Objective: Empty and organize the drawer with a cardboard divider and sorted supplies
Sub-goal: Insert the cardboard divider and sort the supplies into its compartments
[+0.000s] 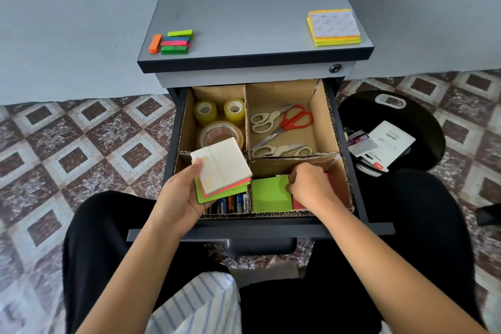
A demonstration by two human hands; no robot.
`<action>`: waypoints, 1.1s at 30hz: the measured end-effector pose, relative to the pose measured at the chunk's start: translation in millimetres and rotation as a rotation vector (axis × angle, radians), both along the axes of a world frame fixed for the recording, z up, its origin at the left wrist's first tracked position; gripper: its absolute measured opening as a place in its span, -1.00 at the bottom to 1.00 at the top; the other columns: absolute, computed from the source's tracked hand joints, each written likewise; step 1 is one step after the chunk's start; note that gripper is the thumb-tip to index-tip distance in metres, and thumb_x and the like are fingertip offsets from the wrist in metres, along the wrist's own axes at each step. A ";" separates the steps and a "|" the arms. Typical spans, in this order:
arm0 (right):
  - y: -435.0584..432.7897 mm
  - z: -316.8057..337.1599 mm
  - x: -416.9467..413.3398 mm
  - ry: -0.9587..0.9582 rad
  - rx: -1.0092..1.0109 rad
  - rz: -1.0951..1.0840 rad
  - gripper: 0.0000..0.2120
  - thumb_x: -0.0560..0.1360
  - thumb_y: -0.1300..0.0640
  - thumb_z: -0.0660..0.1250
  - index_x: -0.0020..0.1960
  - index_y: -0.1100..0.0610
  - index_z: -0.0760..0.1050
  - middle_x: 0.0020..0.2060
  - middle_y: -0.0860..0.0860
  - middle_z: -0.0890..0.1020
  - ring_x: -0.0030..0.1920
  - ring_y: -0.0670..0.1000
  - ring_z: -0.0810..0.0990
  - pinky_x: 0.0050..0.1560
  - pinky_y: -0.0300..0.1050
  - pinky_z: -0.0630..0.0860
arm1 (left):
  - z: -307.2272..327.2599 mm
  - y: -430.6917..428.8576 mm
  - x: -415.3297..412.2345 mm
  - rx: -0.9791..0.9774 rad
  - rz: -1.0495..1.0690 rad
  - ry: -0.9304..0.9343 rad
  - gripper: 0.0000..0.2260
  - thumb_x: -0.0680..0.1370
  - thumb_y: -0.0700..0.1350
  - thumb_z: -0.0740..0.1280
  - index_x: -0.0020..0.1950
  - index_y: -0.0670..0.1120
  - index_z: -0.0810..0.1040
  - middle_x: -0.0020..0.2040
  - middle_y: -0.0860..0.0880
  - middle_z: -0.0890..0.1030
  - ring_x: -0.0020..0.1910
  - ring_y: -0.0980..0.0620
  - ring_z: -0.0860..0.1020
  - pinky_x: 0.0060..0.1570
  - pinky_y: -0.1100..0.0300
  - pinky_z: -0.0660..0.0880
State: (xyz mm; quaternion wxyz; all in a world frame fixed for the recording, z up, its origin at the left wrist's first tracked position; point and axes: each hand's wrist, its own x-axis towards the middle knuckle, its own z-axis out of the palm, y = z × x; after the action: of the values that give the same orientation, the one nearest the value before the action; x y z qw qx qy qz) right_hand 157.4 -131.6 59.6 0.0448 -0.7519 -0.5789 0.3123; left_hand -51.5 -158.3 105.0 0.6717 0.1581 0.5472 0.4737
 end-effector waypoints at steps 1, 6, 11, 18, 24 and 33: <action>-0.6 0.4 -0.5 -0.020 0.007 0.008 -0.90 0.47 0.26 0.30 -0.06 0.26 0.56 -0.04 0.17 0.64 -0.01 0.17 0.60 -0.14 -0.13 0.48 | -0.5 -0.2 -0.1 0.000 -0.002 -0.004 -0.81 0.63 -0.08 0.15 0.02 -0.13 0.52 -0.16 -0.08 0.69 -0.17 -0.01 0.65 -0.28 0.16 0.61; -0.2 0.3 -1.9 -0.118 -0.015 0.010 -0.93 0.50 0.25 0.28 -0.07 0.25 0.51 -0.05 0.18 0.63 -0.02 0.19 0.60 -0.22 -0.15 0.38 | -1.2 -0.9 3.8 0.006 -0.023 -0.030 -0.80 0.63 -0.09 0.15 0.01 -0.14 0.52 -0.19 -0.08 0.70 -0.25 0.02 0.68 -0.28 0.14 0.61; -1.0 4.3 5.6 -0.052 -0.027 -0.034 -0.80 0.53 0.11 0.26 -0.05 0.23 0.57 -0.12 0.17 0.66 -0.09 0.16 0.63 -0.17 -0.16 0.47 | -0.6 -1.3 10.7 0.022 -0.083 -0.057 -0.78 0.63 -0.08 0.15 0.05 -0.16 0.53 -0.14 -0.10 0.70 -0.22 0.01 0.68 -0.30 0.16 0.62; -15.7 53.7 5.7 0.789 -0.010 -0.286 -0.78 0.58 0.06 0.22 -0.11 0.18 0.53 -0.30 0.04 0.58 -0.34 -0.05 0.58 -0.34 -0.19 0.57 | -0.3 -1.7 27.9 0.003 -0.188 -0.057 -0.77 0.62 -0.08 0.16 0.09 -0.17 0.54 -0.10 -0.13 0.70 -0.21 -0.01 0.68 -0.28 0.17 0.60; -20.3 54.8 -4.0 0.684 0.131 -0.197 -0.85 0.44 0.14 0.43 -0.03 0.17 0.57 -0.28 -0.05 0.55 -0.40 -0.09 0.51 -0.34 -0.23 0.49 | -0.5 -2.8 37.4 0.005 -0.233 -0.035 -0.78 0.62 -0.06 0.16 0.01 -0.12 0.56 -0.18 -0.07 0.71 -0.26 0.04 0.68 -0.31 0.21 0.57; -23.0 46.8 -4.2 0.807 0.095 -0.268 -0.93 0.44 0.20 0.43 -0.09 0.14 0.57 -0.17 0.02 0.67 -0.11 0.00 0.65 -0.16 -0.10 0.59 | -1.6 -2.6 37.7 0.013 -0.290 -0.054 -0.76 0.61 -0.07 0.17 0.11 -0.16 0.55 -0.10 -0.10 0.70 -0.19 -0.01 0.68 -0.30 0.16 0.62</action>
State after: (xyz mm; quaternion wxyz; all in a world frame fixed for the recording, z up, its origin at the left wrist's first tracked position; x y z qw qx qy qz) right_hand 153.2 -154.6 106.3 0.3425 -0.6351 -0.4257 0.5460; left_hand -13.9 -161.0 103.3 0.7464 0.2271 0.4974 0.3793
